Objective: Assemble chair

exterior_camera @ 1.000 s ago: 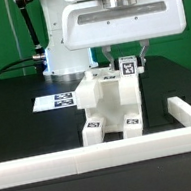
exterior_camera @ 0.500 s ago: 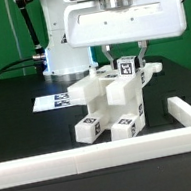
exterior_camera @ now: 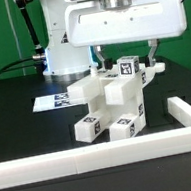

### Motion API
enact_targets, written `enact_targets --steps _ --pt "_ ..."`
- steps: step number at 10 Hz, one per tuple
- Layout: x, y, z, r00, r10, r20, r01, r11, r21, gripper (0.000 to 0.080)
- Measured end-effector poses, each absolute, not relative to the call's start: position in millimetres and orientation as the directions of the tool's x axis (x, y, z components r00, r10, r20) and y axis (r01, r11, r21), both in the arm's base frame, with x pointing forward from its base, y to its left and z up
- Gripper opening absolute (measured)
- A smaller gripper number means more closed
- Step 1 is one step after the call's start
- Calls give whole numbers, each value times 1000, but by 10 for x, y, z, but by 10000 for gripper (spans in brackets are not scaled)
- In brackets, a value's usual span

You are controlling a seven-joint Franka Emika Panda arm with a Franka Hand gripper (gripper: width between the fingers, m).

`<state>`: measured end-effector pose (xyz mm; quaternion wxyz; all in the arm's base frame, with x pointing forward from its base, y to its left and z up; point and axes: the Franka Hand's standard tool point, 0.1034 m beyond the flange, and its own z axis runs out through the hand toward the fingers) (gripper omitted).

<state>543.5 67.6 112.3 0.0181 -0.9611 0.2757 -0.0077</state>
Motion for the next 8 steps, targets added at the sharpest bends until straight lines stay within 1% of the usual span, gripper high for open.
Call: enact_targets --steps 2,4,5,8 --pt "5412 710 1233 850 -527 7 -526 -849 -56 648" --pt "5274 741 1334 847 -531 -2 -530 -845 -74 649" --pt "5193 770 1354 846 -534 -7 -532 -843 -79 649" --pt "5190 764 1331 847 -531 -9 -531 -844 -75 649"
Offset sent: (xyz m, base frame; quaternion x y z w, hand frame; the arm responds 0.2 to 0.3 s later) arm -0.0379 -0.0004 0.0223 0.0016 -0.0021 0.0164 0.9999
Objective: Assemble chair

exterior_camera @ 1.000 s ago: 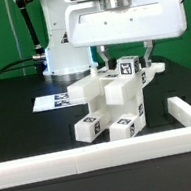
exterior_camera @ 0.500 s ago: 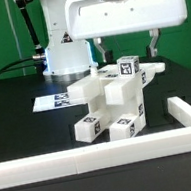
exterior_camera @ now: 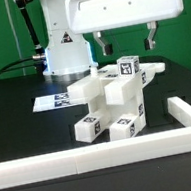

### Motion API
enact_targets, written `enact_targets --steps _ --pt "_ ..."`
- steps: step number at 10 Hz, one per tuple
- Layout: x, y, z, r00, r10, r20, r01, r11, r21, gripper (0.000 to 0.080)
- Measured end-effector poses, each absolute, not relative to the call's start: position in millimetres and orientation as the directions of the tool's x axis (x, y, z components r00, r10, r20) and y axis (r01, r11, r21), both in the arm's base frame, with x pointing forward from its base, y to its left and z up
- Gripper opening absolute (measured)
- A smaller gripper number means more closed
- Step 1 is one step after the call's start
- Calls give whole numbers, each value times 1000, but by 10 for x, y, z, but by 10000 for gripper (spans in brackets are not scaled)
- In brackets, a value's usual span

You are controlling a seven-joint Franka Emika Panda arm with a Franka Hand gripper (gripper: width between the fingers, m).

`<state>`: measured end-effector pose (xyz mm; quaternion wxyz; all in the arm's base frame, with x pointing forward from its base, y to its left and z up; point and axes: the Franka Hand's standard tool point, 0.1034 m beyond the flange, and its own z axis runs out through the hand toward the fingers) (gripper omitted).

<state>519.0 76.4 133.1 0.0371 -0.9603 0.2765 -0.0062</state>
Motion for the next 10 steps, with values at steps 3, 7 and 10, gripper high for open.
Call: enact_targets --steps 3,7,10 --pt "5166 775 1330 854 -520 -8 -519 -852 -75 649" --pt "4874 769 1378 938 -347 4 -345 -933 -104 649" --pt "4867 749 1362 927 -374 -4 -372 -921 -114 649"
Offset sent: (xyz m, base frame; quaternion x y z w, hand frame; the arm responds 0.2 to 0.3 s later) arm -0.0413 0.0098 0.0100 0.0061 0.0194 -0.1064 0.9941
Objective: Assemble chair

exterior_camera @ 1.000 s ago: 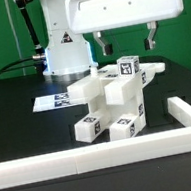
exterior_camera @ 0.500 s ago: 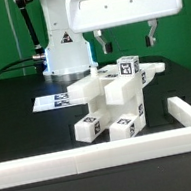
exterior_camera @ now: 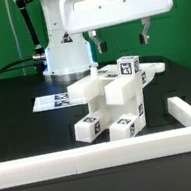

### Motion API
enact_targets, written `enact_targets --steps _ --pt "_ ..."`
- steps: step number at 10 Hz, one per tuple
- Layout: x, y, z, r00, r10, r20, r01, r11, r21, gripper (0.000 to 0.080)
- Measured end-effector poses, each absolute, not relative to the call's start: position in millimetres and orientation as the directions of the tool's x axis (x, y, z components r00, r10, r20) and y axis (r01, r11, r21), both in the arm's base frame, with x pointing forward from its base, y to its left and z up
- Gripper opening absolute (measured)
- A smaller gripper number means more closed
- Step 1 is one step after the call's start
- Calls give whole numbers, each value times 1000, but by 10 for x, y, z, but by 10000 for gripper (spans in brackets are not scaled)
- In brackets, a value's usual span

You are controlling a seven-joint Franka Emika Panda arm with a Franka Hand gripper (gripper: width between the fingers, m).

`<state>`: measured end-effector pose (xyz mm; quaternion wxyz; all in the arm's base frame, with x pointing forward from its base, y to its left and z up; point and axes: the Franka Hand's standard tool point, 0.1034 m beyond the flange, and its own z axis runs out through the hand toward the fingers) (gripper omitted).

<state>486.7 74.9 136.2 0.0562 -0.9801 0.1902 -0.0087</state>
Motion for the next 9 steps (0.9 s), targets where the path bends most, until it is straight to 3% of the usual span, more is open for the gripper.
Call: enact_targets --steps 2,6,9 --pt "4839 754 1354 928 -372 -1 -370 -922 -114 649" --pt "4436 779 1266 926 -376 -34 -377 -918 -119 649" --pt "4416 773 1244 925 -379 -35 -381 -917 -116 649"
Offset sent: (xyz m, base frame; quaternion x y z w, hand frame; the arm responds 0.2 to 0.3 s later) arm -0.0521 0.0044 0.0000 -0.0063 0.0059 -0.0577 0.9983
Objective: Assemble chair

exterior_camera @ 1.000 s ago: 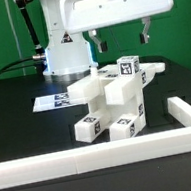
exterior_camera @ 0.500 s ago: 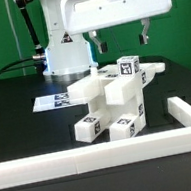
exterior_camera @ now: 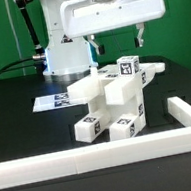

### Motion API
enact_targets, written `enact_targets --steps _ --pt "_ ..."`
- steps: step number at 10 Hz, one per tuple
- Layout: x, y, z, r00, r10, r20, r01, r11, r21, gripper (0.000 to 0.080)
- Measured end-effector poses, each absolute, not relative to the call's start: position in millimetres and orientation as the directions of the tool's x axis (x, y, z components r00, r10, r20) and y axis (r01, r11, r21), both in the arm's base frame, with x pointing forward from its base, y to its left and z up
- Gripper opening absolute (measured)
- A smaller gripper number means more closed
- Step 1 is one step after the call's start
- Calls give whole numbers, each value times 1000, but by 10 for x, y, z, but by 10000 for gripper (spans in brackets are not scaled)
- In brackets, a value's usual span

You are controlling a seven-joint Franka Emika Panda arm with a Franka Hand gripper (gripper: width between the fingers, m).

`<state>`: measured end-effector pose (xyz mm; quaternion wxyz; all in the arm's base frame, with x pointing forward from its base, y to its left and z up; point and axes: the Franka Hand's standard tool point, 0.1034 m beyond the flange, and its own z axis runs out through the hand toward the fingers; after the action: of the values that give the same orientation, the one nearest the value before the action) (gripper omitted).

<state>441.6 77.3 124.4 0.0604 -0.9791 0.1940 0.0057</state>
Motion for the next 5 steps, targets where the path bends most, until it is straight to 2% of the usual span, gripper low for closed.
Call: enact_targets --steps 2,5 --pt "4352 733 1188 920 -392 -18 -391 -912 -126 649" --pt "4158 728 1031 943 -333 -2 -331 -937 -109 649"
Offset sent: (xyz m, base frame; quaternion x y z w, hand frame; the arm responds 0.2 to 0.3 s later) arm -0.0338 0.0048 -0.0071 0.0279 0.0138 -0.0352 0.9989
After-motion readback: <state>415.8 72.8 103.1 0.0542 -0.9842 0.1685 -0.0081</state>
